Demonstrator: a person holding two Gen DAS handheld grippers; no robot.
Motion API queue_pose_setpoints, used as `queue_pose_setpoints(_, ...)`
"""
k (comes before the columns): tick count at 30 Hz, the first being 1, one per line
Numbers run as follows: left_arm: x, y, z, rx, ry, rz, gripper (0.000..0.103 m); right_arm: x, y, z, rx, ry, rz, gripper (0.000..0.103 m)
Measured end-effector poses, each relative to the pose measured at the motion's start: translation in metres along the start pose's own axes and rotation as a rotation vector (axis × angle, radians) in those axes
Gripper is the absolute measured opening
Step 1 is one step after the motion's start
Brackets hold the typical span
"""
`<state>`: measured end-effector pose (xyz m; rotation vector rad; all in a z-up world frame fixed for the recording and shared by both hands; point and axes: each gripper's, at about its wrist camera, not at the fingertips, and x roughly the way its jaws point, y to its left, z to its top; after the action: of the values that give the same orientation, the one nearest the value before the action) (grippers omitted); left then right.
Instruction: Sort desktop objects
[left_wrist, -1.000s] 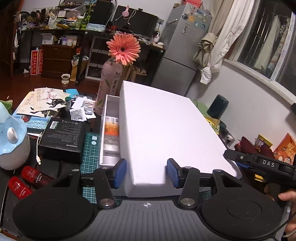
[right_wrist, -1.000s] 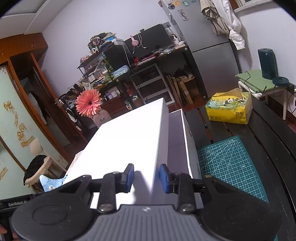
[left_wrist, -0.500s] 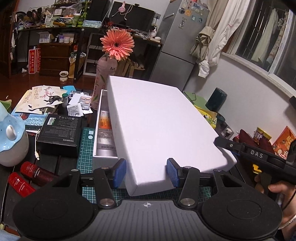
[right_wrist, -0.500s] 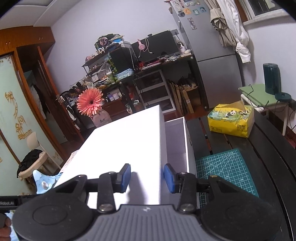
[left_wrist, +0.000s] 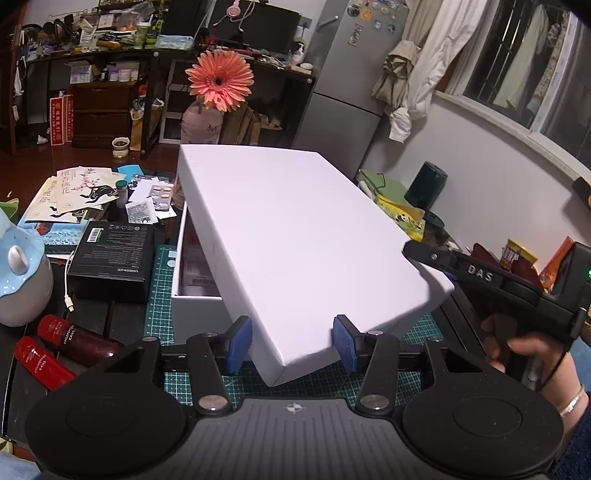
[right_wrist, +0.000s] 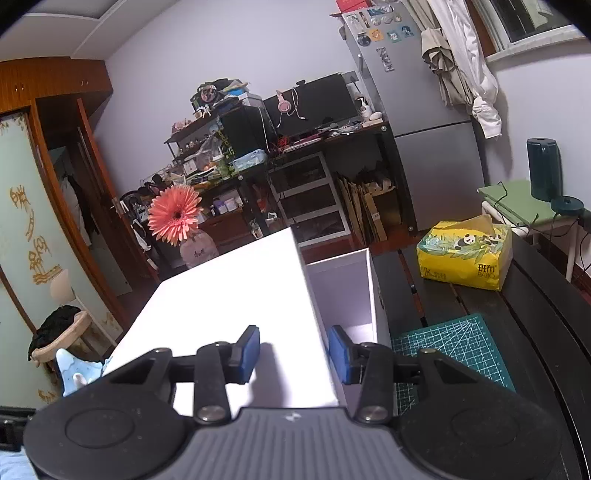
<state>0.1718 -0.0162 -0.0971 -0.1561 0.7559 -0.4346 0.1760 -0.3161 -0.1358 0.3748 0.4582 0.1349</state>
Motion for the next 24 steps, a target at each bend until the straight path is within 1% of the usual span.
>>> queue_pose_setpoints(2, 0.0, -0.001, 0.0, 0.004, 0.002, -0.002, 0.047, 0.001, -0.002, 0.0, 0.005, -0.002, 0.005, 0.041)
queue_pose_setpoints(4, -0.001, -0.001, 0.0, 0.008, 0.0, 0.001, 0.047, 0.001, -0.004, 0.0, 0.014, -0.005, 0.0, 0.043)
queue_pose_setpoints(7, -0.004, 0.0, 0.002, 0.019, -0.007, 0.006, 0.047, -0.003, -0.009, 0.004, 0.034, -0.026, -0.011, 0.045)
queue_pose_setpoints(11, -0.011, 0.002, 0.006, 0.043, -0.009, -0.002, 0.047, -0.018, -0.02, 0.012, 0.109, -0.049, -0.001, 0.045)
queue_pose_setpoints(16, -0.01, -0.002, 0.004, 0.096, 0.041, -0.038, 0.047, -0.033, -0.027, 0.016, 0.134, -0.012, 0.012, 0.045)
queue_pose_setpoints(20, -0.004, -0.007, -0.001, 0.124, 0.078, -0.06, 0.047, -0.03, -0.027, 0.015, 0.134, 0.034, 0.029, 0.045)
queue_pose_setpoints(23, -0.004, -0.009, -0.003, 0.128, 0.083, -0.082, 0.047, -0.025, -0.024, 0.013, 0.129, 0.062, 0.039, 0.045)
queue_pose_setpoints(24, -0.004, -0.01, -0.003, 0.127, 0.085, -0.09, 0.047, -0.024, -0.023, 0.012, 0.127, 0.067, 0.041, 0.046)
